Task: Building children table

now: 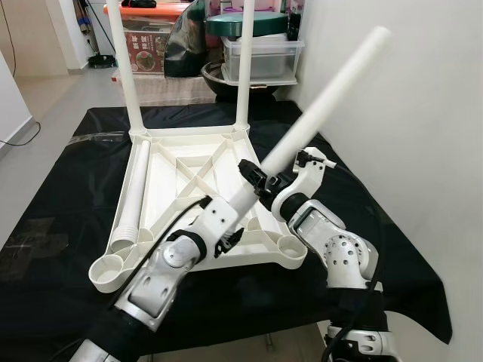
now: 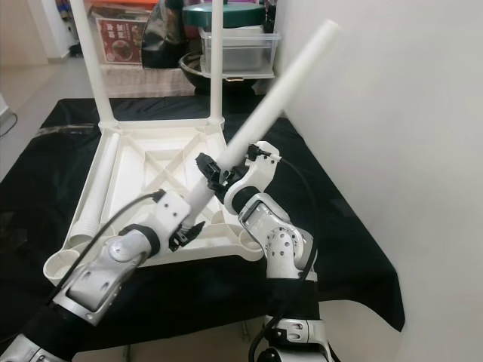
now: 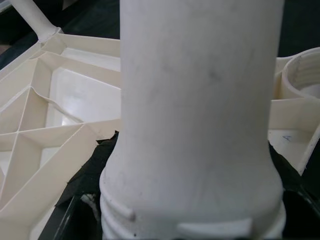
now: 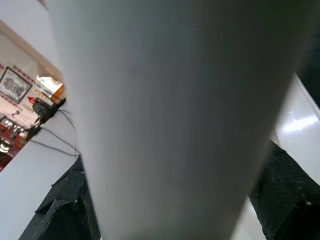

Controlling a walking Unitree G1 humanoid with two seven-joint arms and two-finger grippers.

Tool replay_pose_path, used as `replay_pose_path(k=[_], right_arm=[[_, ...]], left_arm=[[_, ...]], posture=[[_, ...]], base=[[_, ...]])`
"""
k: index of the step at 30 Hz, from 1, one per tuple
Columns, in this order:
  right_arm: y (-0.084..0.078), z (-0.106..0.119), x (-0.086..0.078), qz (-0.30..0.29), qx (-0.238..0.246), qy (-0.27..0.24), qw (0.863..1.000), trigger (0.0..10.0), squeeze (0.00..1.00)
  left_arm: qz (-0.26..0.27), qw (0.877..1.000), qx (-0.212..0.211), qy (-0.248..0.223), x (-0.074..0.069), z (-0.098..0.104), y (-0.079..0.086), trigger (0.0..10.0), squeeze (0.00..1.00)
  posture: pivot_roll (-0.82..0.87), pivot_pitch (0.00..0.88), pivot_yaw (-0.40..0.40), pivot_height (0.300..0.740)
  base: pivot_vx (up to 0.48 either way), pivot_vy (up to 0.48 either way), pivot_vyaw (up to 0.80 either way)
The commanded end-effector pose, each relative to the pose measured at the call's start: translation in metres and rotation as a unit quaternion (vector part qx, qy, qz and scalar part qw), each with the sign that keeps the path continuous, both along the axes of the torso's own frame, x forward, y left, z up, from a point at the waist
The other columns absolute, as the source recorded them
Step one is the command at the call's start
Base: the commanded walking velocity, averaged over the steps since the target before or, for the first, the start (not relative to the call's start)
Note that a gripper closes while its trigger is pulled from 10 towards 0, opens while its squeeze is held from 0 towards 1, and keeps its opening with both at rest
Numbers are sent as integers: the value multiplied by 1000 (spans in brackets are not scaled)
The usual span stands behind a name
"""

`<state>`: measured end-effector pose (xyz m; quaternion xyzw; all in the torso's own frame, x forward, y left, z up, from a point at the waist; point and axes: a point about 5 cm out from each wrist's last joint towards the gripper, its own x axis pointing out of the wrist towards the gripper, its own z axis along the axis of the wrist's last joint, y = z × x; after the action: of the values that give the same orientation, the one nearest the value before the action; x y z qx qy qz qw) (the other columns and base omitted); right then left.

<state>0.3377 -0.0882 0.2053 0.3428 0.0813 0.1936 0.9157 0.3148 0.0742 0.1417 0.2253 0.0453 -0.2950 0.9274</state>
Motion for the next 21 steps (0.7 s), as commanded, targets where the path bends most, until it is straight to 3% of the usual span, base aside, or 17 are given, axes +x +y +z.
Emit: replay_pose_path(k=[1,4,5,6,7,8,9,21], right_arm=[[32,-1,-6,31,62,19,997,10000,0],[34,-2,-7,32,68,25,997,10000,0],[34,-2,-7,31,70,27,997,4471,0],[35,-3,-7,31,74,30,996,4471,0],[34,-3,-7,31,82,35,996,2902,0],[34,-4,-7,30,87,39,995,2902,0],[33,-4,-7,29,92,41,994,0,0],[33,-4,-8,26,100,45,994,0,0]], left_arm=[[-7,1000,6,-13,0,2,-6,10000,0],[-10,1000,6,-16,0,1,-9,10000,0],[-10,1000,6,-15,0,1,-10,10000,0],[-10,1000,7,-15,-1,0,-10,10000,0],[-10,1000,9,-15,-1,-1,-10,10000,0],[-9,1000,11,-15,-1,-2,-10,10000,0],[-8,1000,13,-15,-1,-3,-10,10000,0],[-1,999,24,-26,0,-3,-8,10000,0]], posture=[[26,0,-65,740],[27,0,-67,740],[27,0,-67,740],[26,0,-66,740],[26,0,-66,740],[26,0,-66,740],[25,0,-65,740],[28,0,-64,740]], base=[[0,0,0],[0,0,0],[0,0,0],[0,0,0],[0,0,0],[0,0,0],[0,0,0],[0,0,0]])
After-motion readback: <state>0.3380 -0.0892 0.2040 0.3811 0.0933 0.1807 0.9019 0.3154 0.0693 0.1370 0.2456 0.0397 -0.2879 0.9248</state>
